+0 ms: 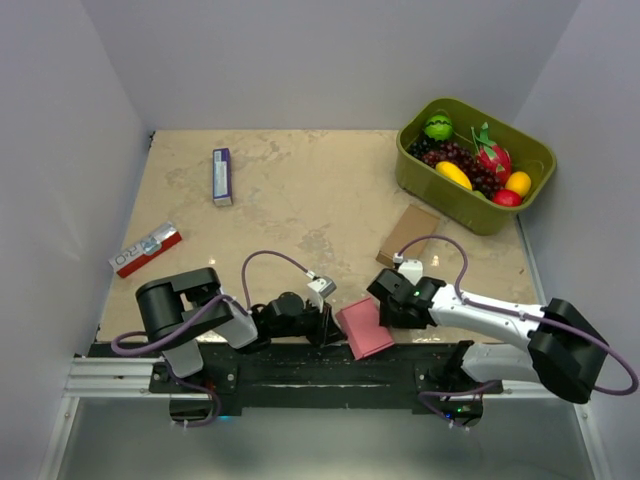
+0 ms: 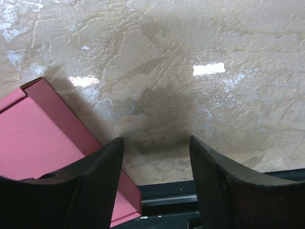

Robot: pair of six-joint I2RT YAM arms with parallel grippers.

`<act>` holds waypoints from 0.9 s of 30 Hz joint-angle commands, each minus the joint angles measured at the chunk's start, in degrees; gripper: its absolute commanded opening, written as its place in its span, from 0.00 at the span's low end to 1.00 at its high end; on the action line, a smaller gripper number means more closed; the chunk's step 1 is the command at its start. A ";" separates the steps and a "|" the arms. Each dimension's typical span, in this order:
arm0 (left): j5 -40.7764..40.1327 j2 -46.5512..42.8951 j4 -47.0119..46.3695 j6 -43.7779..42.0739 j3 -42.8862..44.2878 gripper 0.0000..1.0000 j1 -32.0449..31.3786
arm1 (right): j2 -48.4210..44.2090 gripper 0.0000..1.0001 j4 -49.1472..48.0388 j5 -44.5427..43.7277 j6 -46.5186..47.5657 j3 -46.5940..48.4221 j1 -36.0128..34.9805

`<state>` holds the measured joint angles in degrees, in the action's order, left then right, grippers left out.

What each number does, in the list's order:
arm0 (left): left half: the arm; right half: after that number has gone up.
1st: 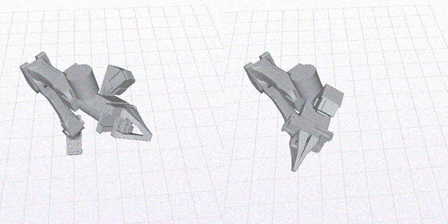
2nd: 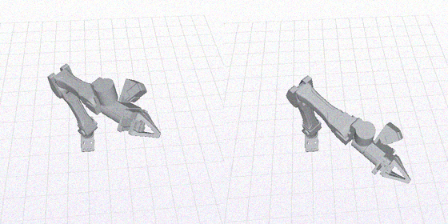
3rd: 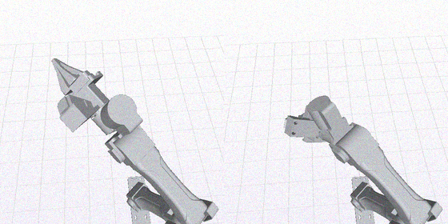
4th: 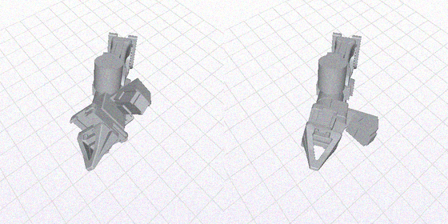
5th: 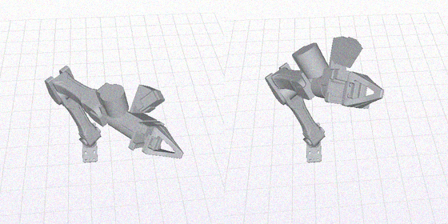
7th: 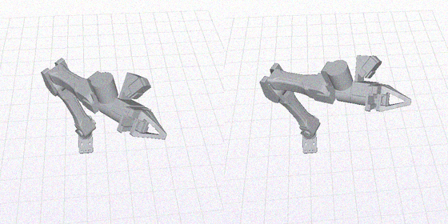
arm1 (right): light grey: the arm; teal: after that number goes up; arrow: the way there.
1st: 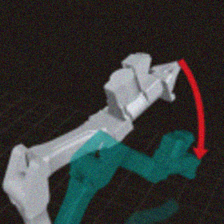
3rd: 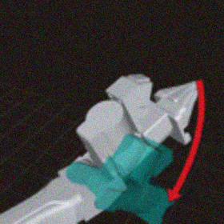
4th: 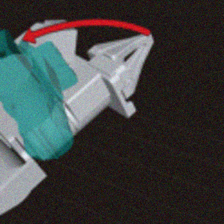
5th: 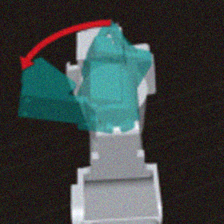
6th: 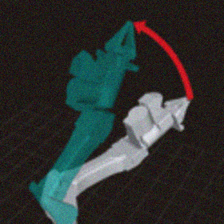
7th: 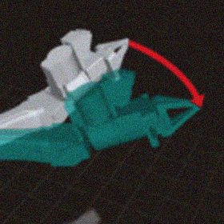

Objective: Fold the paper box

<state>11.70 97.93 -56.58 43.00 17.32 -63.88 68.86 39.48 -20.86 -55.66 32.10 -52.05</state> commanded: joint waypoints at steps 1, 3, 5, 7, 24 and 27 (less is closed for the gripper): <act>0.95 2.18 -4.33 -0.29 1.92 0.12 -0.46 | 3.03 0.60 -4.05 9.60 3.45 0.95 -1.03; 0.78 1.92 -3.89 -1.08 2.28 0.12 -0.55 | 4.08 0.59 -6.42 12.23 3.45 0.78 -1.38; 0.17 1.65 -3.89 -1.61 2.54 0.12 -0.55 | 4.79 0.59 -8.10 13.56 3.01 0.86 -2.44; -0.45 1.48 -3.98 -2.40 2.72 0.12 -0.46 | 5.84 0.59 -10.29 14.88 2.23 1.04 -3.66; -6.78 -5.11 -0.29 -7.23 3.07 0.11 0.94 | 13.58 0.60 -17.77 14.54 -3.31 5.61 -10.53; -5.03 -5.56 -0.72 -7.41 2.72 0.11 4.28 | 12.44 0.63 -19.52 12.96 -4.89 5.70 -10.61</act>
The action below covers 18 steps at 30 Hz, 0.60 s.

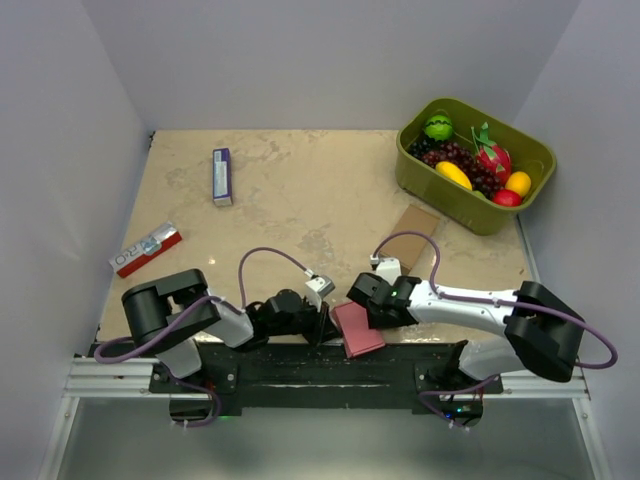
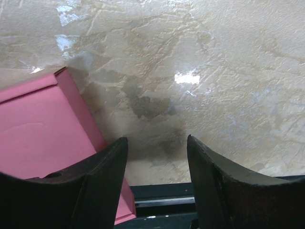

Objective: Fold the paper box

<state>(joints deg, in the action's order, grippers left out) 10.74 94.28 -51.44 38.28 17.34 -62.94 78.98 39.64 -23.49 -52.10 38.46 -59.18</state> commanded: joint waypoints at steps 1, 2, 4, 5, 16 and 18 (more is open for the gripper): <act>-3.54 -2.34 -6.13 -3.30 2.78 0.11 4.74 | 2.06 0.64 -20.21 15.14 -8.81 -0.58 -3.40; -3.45 -2.69 -5.95 -3.82 2.96 0.11 5.28 | 1.97 0.64 -20.65 14.79 -9.25 -0.58 -3.40; -3.62 -3.22 -3.51 -5.23 4.54 0.11 6.68 | 1.97 0.66 -21.79 13.12 -10.30 -0.31 -3.31; -3.54 -3.40 -2.71 -6.63 5.15 0.11 7.30 | 2.14 0.68 -21.36 11.81 -10.39 0.73 -3.31; -6.79 -14.29 12.94 -13.50 4.02 0.21 13.98 | -5.67 0.78 -10.37 1.77 -14.08 -0.74 -3.22; -7.40 -15.61 14.95 -13.41 2.70 0.24 14.42 | -6.82 0.78 -10.63 2.74 -15.22 -1.80 -3.83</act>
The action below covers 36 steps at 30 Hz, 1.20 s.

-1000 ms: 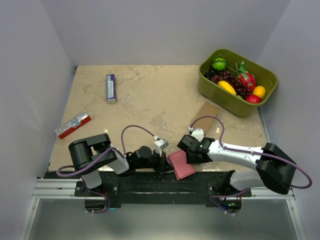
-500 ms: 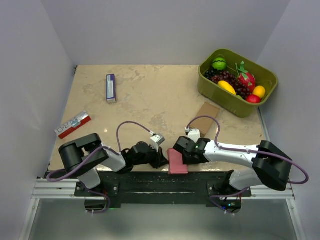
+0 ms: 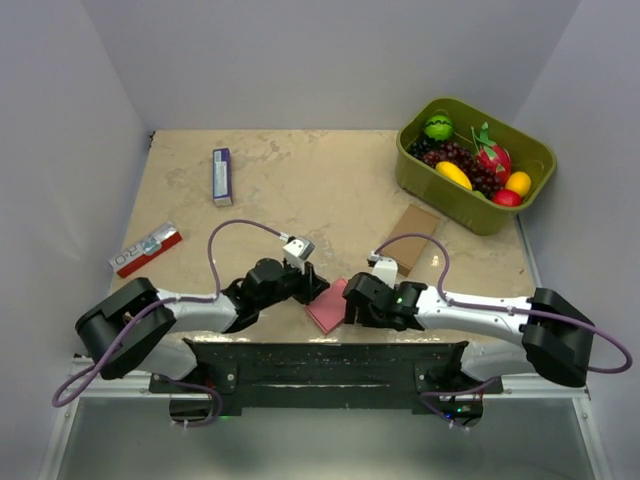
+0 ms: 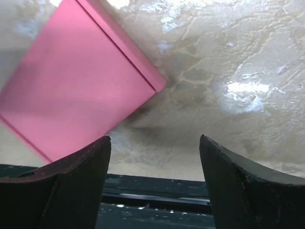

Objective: Fold the paper box

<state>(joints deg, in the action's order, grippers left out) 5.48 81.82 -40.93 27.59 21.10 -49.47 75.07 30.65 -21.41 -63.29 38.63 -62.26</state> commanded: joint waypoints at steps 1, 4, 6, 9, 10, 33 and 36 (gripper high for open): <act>-2.57 -3.51 4.80 -2.46 -1.50 0.24 1.13 | -3.95 0.77 -1.82 1.01 -4.30 -2.94 -0.93; -4.50 -4.12 7.26 -1.32 -2.56 0.24 2.45 | -4.67 0.77 -2.79 2.42 -5.44 -3.47 -2.69; -4.77 -4.74 7.87 -0.35 -3.43 0.24 4.89 | -3.97 0.77 -3.06 2.34 -6.41 -3.30 -4.18; -4.68 -5.44 9.19 0.36 -3.97 0.24 7.36 | -2.12 0.77 -5.33 3.21 -7.02 -3.82 -4.80; -4.68 -5.27 9.81 0.01 -3.79 0.24 7.63 | -1.77 0.77 -6.12 3.65 -7.20 -4.18 -5.06; 6.66 -2.54 13.33 -1.84 -8.36 0.15 6.06 | 0.70 0.77 -6.05 -1.09 -14.06 -3.91 -10.34; 6.48 -1.93 13.24 -1.58 -8.27 0.15 5.35 | -0.71 0.75 -4.91 -1.35 -14.76 -4.97 -10.43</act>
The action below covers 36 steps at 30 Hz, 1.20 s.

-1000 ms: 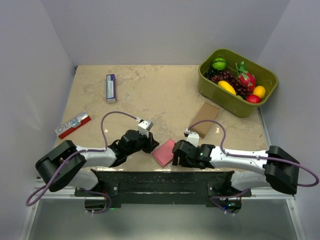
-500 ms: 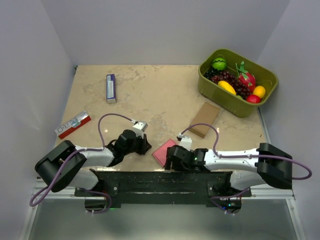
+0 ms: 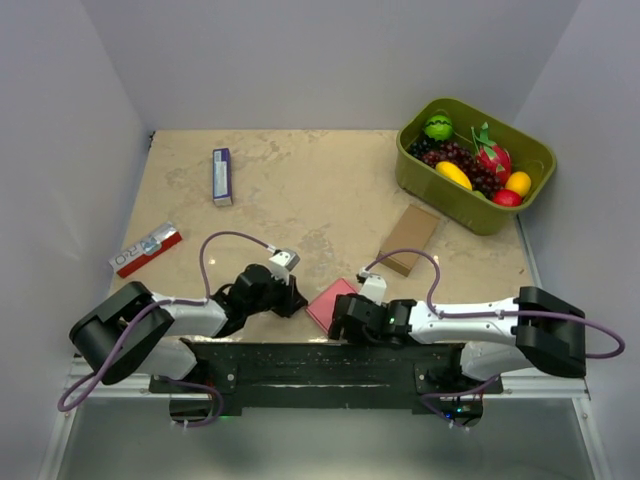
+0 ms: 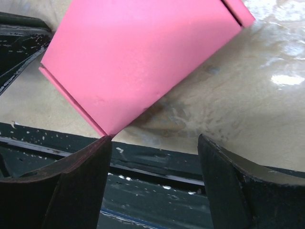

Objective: Fold the paper box

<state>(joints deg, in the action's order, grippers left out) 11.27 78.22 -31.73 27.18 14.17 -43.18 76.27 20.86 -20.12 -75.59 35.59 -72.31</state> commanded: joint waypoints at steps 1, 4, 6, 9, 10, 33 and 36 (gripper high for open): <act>0.60 1.85 4.13 -0.99 -1.34 0.15 -1.20 | -2.00 0.74 5.24 -2.91 -2.63 -2.37 -0.37; 0.16 2.47 4.21 -0.64 -1.43 0.15 -2.61 | -1.92 0.69 5.94 -3.70 -3.07 -3.16 -0.28; -0.19 2.91 4.30 -0.37 -1.43 0.15 -3.58 | -1.74 0.66 6.03 -3.70 -3.25 -3.08 -0.37; -0.54 3.26 4.13 0.24 -1.43 0.15 -4.54 | -1.30 0.65 5.59 -3.87 -3.25 -3.07 -0.37; -0.63 3.35 4.13 0.42 -1.34 0.15 -4.89 | -1.04 0.64 5.42 -3.96 -3.07 -2.99 -0.37; 2.00 3.44 -11.25 15.88 -7.84 0.13 -14.83 | 10.30 0.63 1.20 -4.05 -1.40 -1.14 -0.37; 1.22 3.78 -12.57 16.94 -8.02 0.13 -16.67 | 10.13 0.63 1.55 -4.49 -1.40 -0.88 -0.37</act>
<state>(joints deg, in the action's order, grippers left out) -0.08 80.95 -45.82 38.17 7.94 -54.35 80.40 27.05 -22.98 -74.26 38.02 -73.52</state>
